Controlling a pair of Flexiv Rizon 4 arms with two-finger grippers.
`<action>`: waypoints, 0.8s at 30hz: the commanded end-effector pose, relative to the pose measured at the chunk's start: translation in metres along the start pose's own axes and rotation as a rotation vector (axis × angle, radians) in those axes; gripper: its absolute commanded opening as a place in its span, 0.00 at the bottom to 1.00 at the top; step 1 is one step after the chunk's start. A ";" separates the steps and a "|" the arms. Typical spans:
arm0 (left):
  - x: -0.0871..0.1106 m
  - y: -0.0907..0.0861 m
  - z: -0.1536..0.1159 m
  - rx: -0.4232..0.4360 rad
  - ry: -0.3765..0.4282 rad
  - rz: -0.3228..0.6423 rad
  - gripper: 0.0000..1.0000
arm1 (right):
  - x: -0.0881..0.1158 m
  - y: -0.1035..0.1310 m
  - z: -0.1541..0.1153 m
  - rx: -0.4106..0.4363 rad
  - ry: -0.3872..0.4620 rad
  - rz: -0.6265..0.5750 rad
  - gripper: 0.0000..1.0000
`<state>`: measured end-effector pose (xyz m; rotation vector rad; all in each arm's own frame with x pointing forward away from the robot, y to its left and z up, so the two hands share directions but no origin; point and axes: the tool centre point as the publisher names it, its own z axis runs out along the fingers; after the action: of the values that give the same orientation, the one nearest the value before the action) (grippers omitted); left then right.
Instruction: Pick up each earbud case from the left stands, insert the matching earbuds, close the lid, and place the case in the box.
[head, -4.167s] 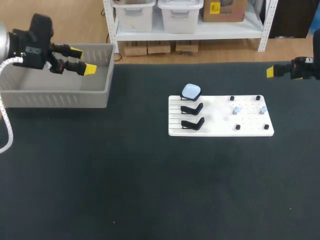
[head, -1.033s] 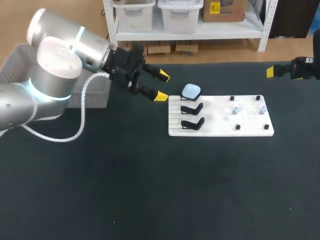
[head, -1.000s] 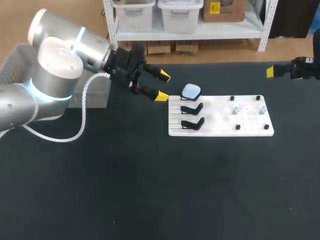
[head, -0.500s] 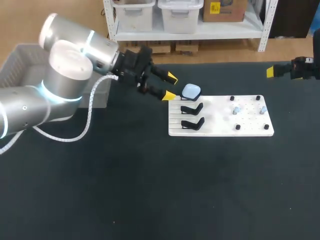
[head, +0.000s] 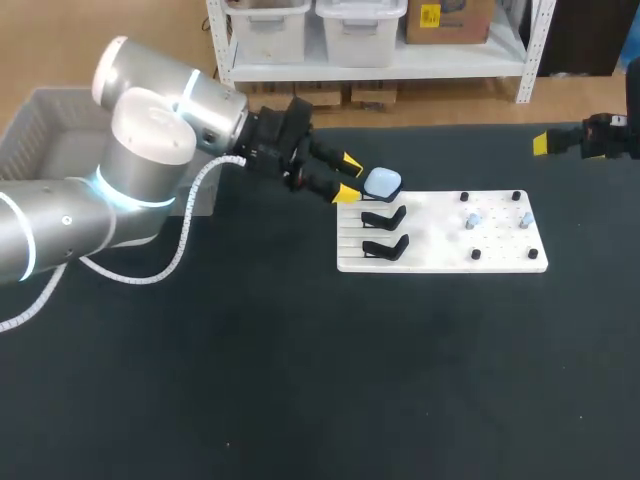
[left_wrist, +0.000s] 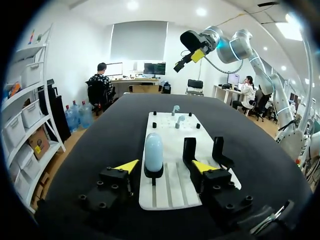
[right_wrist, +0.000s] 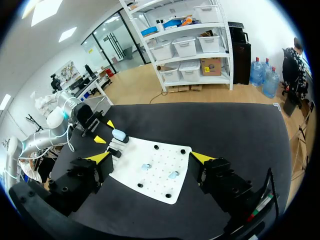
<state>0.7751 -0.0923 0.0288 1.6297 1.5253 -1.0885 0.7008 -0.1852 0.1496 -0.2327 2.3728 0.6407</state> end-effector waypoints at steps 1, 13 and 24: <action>0.000 0.008 0.007 0.017 -0.002 0.005 0.59 | 0.000 0.000 0.000 -0.001 0.000 0.000 1.00; 0.000 0.013 0.012 0.033 0.018 -0.002 0.56 | 0.000 0.000 0.000 -0.001 0.000 0.000 1.00; 0.000 0.015 0.019 0.052 0.023 -0.001 0.54 | 0.000 0.000 0.000 -0.001 0.000 0.000 1.00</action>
<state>0.7810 -0.1081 0.0212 1.6723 1.5242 -1.1125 0.7008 -0.1852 0.1496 -0.2327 2.3728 0.6407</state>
